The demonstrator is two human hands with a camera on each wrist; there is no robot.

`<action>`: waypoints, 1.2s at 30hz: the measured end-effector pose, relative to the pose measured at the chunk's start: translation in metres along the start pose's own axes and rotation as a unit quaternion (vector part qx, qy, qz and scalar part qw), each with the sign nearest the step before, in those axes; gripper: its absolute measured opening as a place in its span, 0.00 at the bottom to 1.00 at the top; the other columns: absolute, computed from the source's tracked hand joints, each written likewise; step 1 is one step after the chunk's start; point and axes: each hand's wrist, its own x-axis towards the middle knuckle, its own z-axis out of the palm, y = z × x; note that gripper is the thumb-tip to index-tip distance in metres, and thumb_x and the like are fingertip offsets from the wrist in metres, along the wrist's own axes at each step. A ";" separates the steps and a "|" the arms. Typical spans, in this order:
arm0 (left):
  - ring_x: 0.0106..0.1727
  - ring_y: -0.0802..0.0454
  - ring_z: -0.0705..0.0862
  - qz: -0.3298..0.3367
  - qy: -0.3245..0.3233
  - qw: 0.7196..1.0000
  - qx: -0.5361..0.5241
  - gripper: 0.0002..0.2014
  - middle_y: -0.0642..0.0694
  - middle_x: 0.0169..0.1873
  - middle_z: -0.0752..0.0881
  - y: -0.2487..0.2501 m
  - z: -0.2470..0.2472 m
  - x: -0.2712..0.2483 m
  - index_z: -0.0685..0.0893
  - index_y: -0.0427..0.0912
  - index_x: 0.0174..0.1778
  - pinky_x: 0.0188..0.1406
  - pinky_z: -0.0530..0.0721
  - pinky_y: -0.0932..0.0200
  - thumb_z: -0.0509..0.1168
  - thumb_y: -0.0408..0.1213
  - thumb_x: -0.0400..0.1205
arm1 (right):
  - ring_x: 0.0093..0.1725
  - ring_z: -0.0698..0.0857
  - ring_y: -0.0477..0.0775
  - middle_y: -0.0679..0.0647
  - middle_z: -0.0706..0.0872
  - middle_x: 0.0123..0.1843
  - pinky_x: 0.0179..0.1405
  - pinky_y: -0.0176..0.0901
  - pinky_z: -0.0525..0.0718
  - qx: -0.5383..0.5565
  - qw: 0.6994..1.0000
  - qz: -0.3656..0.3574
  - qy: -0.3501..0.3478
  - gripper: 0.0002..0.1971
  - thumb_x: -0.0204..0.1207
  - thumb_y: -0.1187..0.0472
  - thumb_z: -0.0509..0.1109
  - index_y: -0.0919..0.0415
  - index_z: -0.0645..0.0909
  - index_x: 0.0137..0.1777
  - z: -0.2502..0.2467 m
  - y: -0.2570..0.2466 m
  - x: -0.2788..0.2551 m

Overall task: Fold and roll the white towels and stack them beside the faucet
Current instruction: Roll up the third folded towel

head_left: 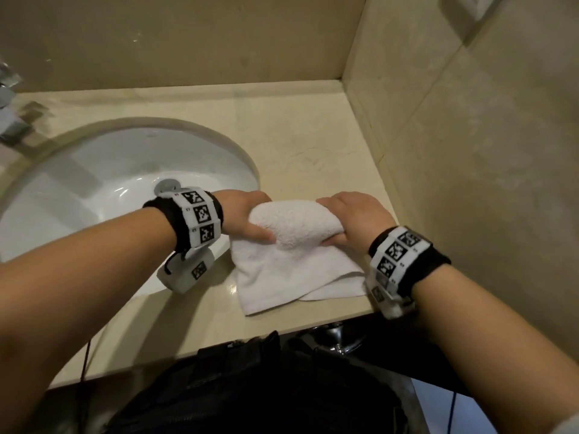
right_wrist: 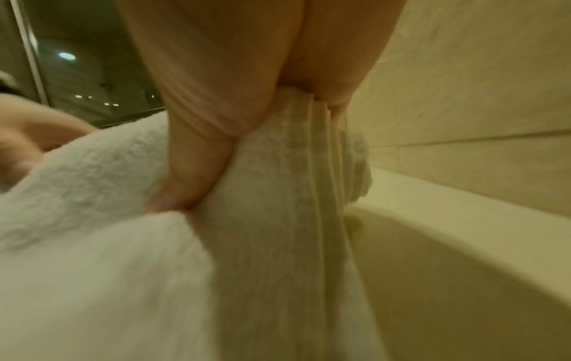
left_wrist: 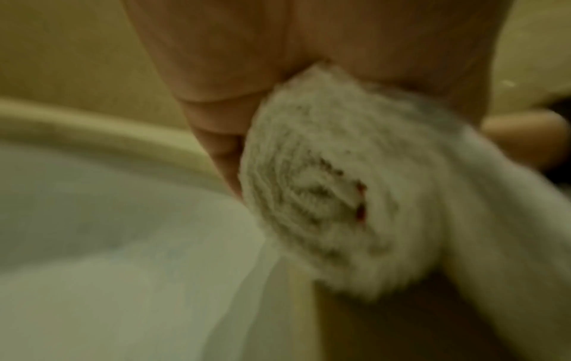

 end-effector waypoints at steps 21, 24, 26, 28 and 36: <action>0.64 0.42 0.74 0.030 0.156 0.957 0.241 0.56 0.43 0.68 0.72 0.010 0.021 -0.022 0.50 0.52 0.78 0.64 0.72 0.47 0.66 0.72 0.58 | 0.51 0.83 0.61 0.57 0.84 0.55 0.46 0.46 0.77 0.003 0.996 -0.021 -0.082 0.27 0.65 0.42 0.71 0.55 0.74 0.61 -0.028 -0.004 0.031; 0.60 0.40 0.76 0.013 0.159 0.950 0.267 0.52 0.40 0.65 0.74 0.016 0.022 -0.014 0.43 0.52 0.79 0.61 0.74 0.48 0.67 0.64 0.67 | 0.52 0.84 0.58 0.54 0.85 0.57 0.49 0.48 0.80 0.023 0.988 -0.027 -0.148 0.29 0.66 0.41 0.73 0.54 0.73 0.63 -0.042 -0.004 0.039; 0.55 0.43 0.80 0.016 0.142 0.970 0.199 0.47 0.44 0.58 0.79 0.010 0.011 -0.009 0.49 0.58 0.76 0.53 0.78 0.50 0.69 0.60 0.65 | 0.58 0.82 0.58 0.54 0.82 0.62 0.57 0.51 0.80 0.050 0.989 -0.016 -0.139 0.37 0.63 0.36 0.73 0.52 0.69 0.69 -0.043 -0.003 0.032; 0.46 0.49 0.83 0.008 0.068 0.993 0.097 0.44 0.51 0.50 0.84 0.000 0.002 -0.009 0.55 0.63 0.70 0.42 0.82 0.55 0.71 0.54 0.61 | 0.64 0.78 0.59 0.53 0.76 0.69 0.61 0.53 0.78 0.035 0.995 0.009 -0.097 0.48 0.57 0.33 0.74 0.46 0.58 0.75 -0.036 -0.004 0.019; 0.65 0.45 0.73 0.054 0.152 0.958 0.237 0.45 0.46 0.68 0.71 -0.005 0.009 -0.022 0.54 0.52 0.77 0.65 0.70 0.51 0.67 0.57 0.67 | 0.61 0.77 0.61 0.56 0.71 0.66 0.59 0.52 0.80 0.123 0.990 0.048 -0.043 0.41 0.61 0.56 0.75 0.46 0.60 0.74 -0.001 0.000 0.001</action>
